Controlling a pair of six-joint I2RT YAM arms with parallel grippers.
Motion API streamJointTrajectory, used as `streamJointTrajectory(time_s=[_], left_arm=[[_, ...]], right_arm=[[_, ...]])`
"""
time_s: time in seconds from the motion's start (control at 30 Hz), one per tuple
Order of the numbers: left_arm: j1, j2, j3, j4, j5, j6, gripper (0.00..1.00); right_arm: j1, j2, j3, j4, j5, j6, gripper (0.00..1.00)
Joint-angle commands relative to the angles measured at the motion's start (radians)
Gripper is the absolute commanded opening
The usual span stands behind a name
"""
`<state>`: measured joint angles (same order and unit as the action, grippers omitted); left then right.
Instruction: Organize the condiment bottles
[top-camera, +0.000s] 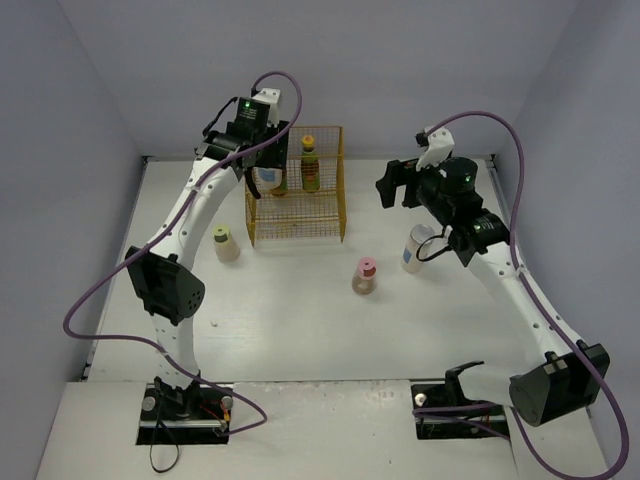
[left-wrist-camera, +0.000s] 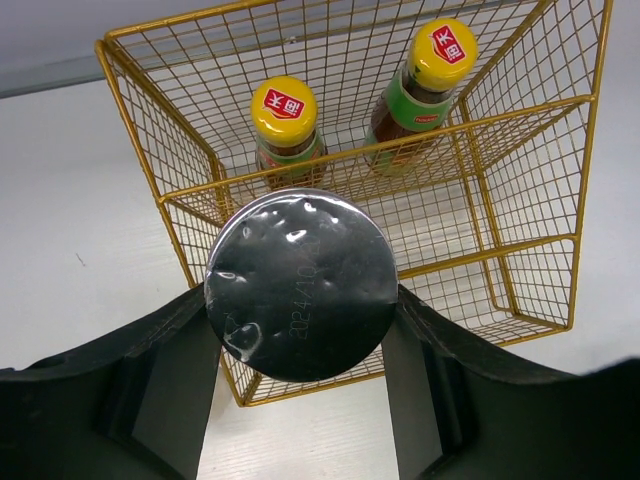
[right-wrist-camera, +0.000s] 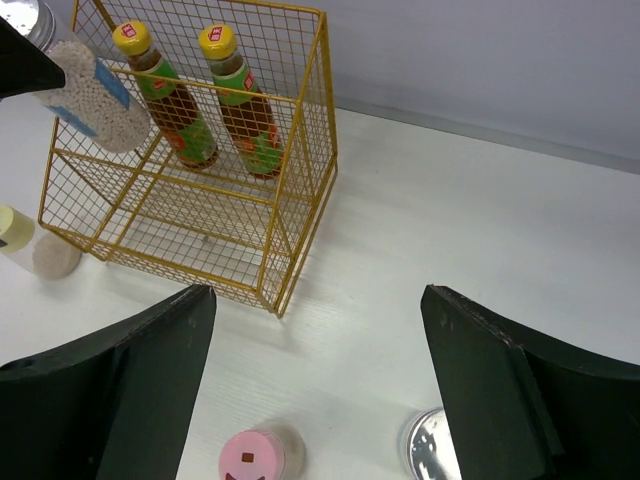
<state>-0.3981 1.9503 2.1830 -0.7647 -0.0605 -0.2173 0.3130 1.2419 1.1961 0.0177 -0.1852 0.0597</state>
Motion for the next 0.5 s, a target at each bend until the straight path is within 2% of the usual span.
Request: streamJointTrajectory(time_s=[0.0,0.23,0.33,0.47], left_arm=[[0.007,-0.056,0.006,0.11,0.004,-0.011,0.11],[0.007,-0.06,-0.133,0.177,0.022,-0.033,0.12],[0.005,-0.045,-0.141,0.189,0.022,-0.037,0.22],[0.007,-0.027,-0.149,0.203,0.016,-0.04,0.28]], right_arm=[[-0.008,-0.045,-0.012,0.038,0.038,0.015,0.87],[-0.009,-0.056,-0.032,-0.016,0.14,0.035,0.89],[-0.015,-0.062,-0.043,-0.054,0.182,0.055,0.92],[-0.023,-0.07,-0.053,-0.099,0.273,0.077,0.96]])
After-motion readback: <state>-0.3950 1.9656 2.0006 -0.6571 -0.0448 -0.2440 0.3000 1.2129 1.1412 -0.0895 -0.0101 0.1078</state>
